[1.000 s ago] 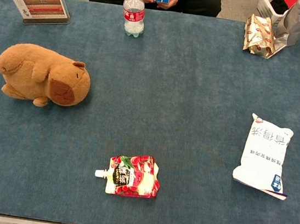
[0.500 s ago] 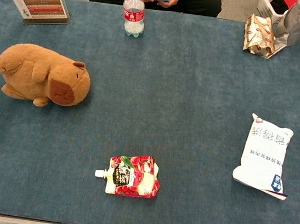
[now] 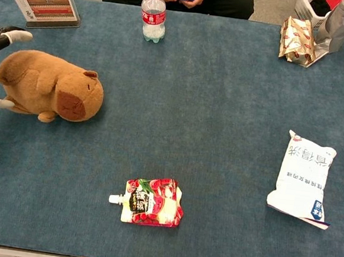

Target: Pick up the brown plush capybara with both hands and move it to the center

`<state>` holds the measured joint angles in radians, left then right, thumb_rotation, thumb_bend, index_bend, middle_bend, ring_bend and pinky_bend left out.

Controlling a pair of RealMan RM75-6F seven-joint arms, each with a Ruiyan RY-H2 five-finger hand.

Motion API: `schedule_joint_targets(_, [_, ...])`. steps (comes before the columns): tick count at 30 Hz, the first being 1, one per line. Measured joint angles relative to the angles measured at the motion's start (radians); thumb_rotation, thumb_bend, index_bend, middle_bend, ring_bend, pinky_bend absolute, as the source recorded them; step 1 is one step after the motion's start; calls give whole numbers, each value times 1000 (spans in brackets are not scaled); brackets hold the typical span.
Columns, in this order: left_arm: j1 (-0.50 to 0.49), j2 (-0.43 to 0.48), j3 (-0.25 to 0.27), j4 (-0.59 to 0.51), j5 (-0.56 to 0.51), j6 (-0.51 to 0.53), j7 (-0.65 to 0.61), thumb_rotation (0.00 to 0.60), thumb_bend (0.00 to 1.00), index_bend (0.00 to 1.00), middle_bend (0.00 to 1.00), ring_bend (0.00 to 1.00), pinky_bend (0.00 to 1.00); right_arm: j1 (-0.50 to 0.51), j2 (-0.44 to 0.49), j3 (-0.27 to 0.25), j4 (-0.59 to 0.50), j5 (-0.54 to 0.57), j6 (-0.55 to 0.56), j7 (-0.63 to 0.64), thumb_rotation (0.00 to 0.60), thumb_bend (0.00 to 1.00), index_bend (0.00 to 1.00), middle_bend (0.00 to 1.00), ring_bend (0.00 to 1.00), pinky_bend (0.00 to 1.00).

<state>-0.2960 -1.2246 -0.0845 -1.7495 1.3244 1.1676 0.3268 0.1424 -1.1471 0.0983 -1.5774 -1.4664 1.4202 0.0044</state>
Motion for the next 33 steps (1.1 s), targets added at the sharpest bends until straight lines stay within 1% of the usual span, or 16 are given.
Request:
schedule_joint_targets(3, [-23,-10,-7,4,-41,-19,64,600,8,0,0,0,136,-2,-3,-3,4,1,0,4,600,1,160,208,246,461])
schedule_joint_targets(5, [-37,-16,-12,4,-72,-29,96,600,8,0,0,0,126,-3,-5,-4,7,3,-1,8,600,1,160,209,246,461])
schedule_joint_targets(11, [-74,-27,-17,9,-155,-69,157,600,8,0,0,0,121,-3,-15,-11,14,1,-7,13,600,1,160,211,246,461])
schedule_joint_targets(13, [-85,-29,-18,9,-192,-84,177,600,8,0,0,0,136,-3,-17,-12,14,1,-8,12,600,1,160,213,246,461])
schedule_joint_targets(15, [-96,-32,-19,8,-225,-94,193,600,8,0,0,0,174,-3,-18,-13,14,2,-9,12,600,2,160,213,246,461])
schedule_joint_targets(18, [-119,-40,-21,8,-271,-108,218,600,8,14,0,23,286,-3,-22,-15,15,4,-12,13,600,2,160,214,246,461])
schedule_joint_targets(19, [-128,-45,-21,11,-281,-110,226,600,8,24,0,36,303,-2,-23,-15,16,3,-13,13,600,3,160,214,246,461])
schedule_joint_targets(23, [-143,-61,-20,23,-297,-112,232,600,8,81,2,139,406,-3,-28,-18,20,3,-14,15,600,3,160,214,246,461])
schedule_joint_targets(25, [-150,-68,-18,28,-309,-113,234,600,9,114,30,181,447,-4,-30,-19,22,4,-14,17,600,3,160,214,246,461])
schedule_joint_targets(27, [-154,-72,-17,31,-321,-114,235,600,9,167,99,221,494,-5,-31,-20,24,5,-14,20,600,3,160,214,246,461])
schedule_joint_targets(31, [-165,-82,-13,36,-356,-111,249,600,9,221,203,293,573,-7,-33,-21,28,6,-15,25,600,4,160,215,246,461])
schedule_joint_targets(33, [-167,-86,-11,36,-368,-102,255,600,9,258,269,346,624,-7,-34,-21,29,7,-16,26,600,4,160,215,246,461])
